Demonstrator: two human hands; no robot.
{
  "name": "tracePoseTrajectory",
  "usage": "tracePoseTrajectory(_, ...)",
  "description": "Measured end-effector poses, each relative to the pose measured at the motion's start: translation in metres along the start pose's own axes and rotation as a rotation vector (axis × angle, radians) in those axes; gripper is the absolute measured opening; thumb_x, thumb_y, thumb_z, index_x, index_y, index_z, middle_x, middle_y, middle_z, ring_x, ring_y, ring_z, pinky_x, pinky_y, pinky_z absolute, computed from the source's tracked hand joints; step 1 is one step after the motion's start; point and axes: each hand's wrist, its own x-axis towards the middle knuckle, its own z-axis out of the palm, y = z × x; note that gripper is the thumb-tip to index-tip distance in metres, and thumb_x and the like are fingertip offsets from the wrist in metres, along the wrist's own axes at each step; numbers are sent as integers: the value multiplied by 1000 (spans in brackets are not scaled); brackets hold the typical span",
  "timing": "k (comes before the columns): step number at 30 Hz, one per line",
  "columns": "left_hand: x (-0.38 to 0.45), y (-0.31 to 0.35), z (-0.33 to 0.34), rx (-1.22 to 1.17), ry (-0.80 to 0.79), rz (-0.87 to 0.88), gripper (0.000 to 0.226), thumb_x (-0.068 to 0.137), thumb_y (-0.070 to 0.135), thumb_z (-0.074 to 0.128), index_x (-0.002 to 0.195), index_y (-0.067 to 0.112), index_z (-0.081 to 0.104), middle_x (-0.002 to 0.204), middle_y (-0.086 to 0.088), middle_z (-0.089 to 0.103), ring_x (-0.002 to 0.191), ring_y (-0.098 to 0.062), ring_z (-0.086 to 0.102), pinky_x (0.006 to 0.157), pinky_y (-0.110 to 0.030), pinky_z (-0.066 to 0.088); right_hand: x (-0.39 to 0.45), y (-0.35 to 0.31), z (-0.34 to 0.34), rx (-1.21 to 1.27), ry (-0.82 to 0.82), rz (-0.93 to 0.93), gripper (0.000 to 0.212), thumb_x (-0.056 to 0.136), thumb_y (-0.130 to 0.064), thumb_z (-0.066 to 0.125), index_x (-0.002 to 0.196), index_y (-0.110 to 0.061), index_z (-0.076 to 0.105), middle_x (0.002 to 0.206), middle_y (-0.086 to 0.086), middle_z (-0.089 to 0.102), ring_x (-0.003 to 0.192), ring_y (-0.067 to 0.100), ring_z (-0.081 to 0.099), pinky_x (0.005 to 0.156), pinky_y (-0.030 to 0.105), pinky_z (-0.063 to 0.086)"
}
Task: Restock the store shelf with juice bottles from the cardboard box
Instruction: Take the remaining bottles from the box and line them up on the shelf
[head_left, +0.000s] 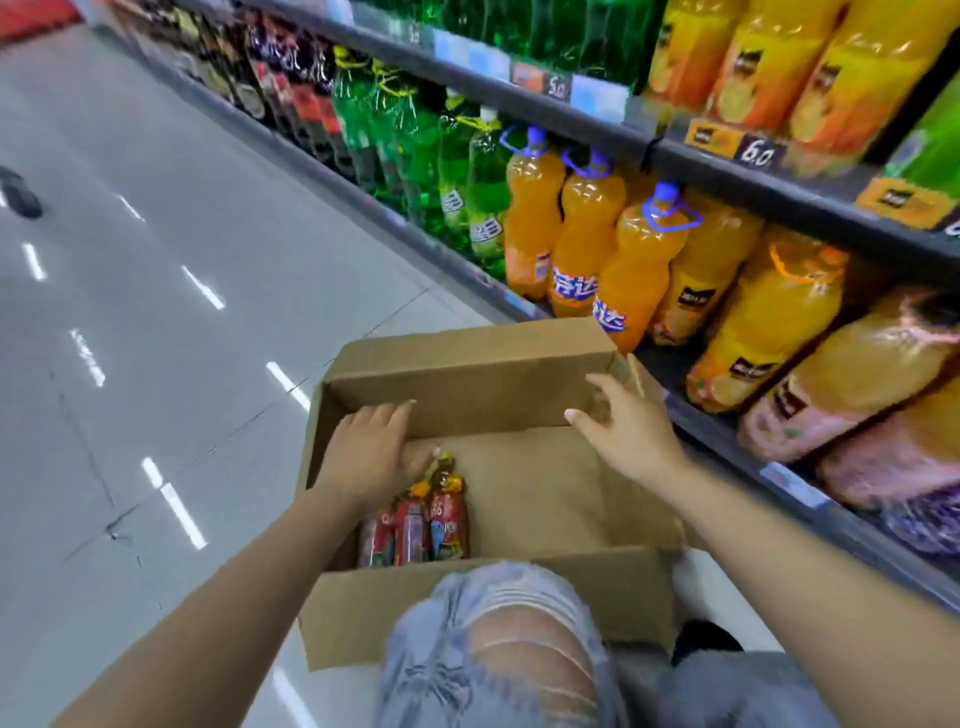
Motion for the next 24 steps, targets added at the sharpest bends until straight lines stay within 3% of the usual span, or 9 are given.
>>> tracePoseTrajectory(5,7,-32,69,-21,-224,-142,74,87,66,39,143,19,33,136,-2,49,123,-22,46,100,-38,40,24,24,63,-34,-162,105,61,91,-43,57,143,-19,36,138,8,51,125,25,50,93,35,44)
tracePoseTrajectory(13,22,-48,147,-126,-546,-372,73,81,66,51,133,16,40,133,-9,48,121,-28,47,94,-41,45,51,54,135,-103,-281,186,62,89,-45,58,140,-17,41,132,9,56,120,29,53,95,35,44)
tracePoseTrajectory(18,28,-56,183,-229,-638,-535,80,76,66,58,133,13,40,133,-13,47,119,-31,48,97,-43,45,63,59,172,-154,-351,199,60,90,-47,55,140,-18,39,132,6,55,115,26,55,86,31,45)
tracePoseTrajectory(24,30,-51,214,-552,-686,-850,102,72,62,68,144,8,22,144,-16,30,127,-35,41,102,-43,42,57,65,214,-105,-446,245,63,89,-48,56,143,-21,36,141,6,50,127,25,49,98,34,44)
